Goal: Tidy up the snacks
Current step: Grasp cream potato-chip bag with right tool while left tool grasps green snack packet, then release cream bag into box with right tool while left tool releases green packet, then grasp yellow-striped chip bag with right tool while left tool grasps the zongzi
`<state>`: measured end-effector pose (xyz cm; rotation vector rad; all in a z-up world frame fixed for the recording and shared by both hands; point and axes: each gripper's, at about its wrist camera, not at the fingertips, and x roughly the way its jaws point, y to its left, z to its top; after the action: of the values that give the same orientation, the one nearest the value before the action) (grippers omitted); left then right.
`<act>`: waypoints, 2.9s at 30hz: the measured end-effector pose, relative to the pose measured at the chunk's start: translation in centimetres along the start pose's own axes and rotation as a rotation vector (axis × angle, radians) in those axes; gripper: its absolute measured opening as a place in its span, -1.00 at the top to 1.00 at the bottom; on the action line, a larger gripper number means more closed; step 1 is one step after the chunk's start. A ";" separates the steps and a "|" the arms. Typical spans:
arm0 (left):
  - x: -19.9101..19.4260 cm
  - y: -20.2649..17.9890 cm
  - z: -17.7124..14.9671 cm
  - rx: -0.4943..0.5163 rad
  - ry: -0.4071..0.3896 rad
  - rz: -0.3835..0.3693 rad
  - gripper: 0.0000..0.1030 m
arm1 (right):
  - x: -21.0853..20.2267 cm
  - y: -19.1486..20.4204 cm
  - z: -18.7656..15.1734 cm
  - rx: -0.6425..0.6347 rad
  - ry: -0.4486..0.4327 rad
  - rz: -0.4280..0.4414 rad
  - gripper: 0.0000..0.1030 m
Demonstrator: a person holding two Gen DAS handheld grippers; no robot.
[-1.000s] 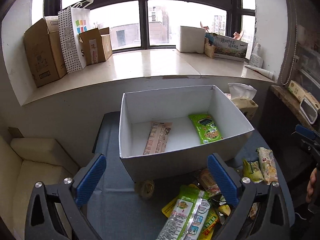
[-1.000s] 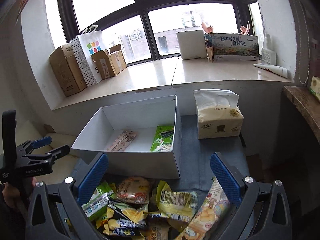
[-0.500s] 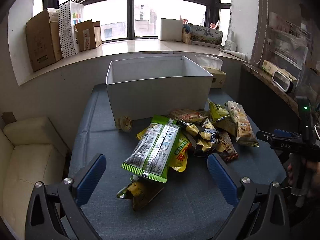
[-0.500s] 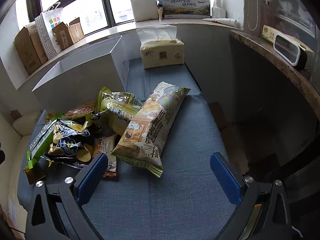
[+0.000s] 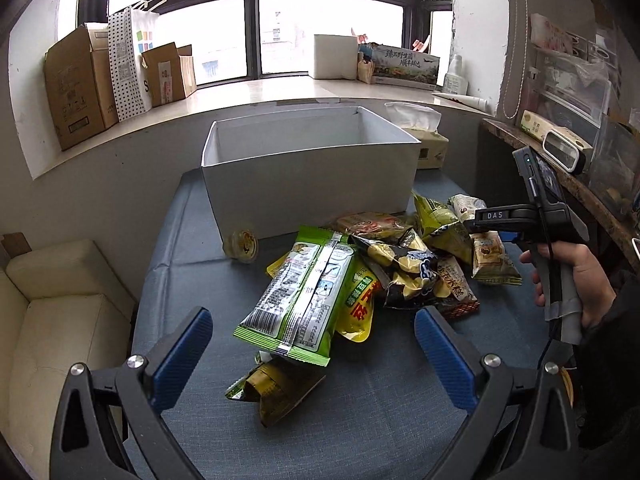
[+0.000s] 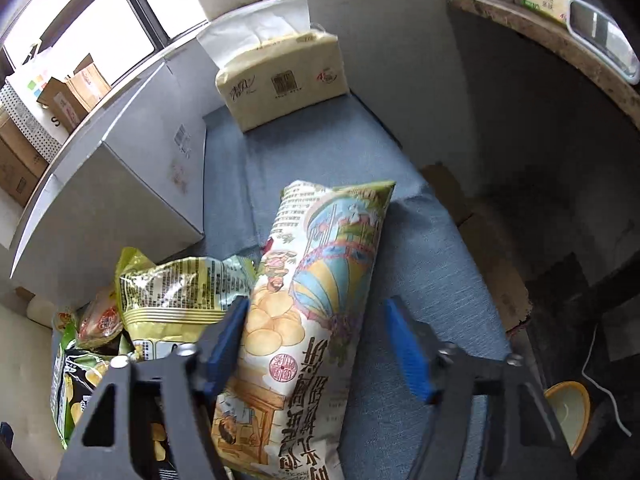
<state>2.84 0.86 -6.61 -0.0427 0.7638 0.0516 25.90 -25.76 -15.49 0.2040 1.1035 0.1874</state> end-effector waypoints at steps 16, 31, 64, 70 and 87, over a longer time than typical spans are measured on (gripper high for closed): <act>6.3 1.2 2.1 0.073 0.131 -0.096 -1.00 | -8.9 -2.0 -3.4 -0.006 -0.140 0.116 0.28; 12.3 1.0 2.4 0.297 0.257 -0.149 -0.28 | -13.2 -2.6 -6.1 -0.009 -0.189 0.159 0.28; 16.7 8.9 21.7 -0.142 0.054 0.054 -0.35 | -2.9 19.5 14.1 -0.438 -0.161 0.257 0.26; 19.4 10.5 20.6 -0.209 0.122 0.025 -1.00 | -1.0 19.1 14.5 -0.400 -0.179 0.227 -0.89; 4.0 4.9 15.8 -0.033 -0.103 -0.037 -1.00 | -13.7 13.0 5.7 -0.432 -0.405 0.358 -1.00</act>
<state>16.35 6.75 1.95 -0.0845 0.6587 0.0310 24.41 -17.05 2.11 0.0446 0.5966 0.6677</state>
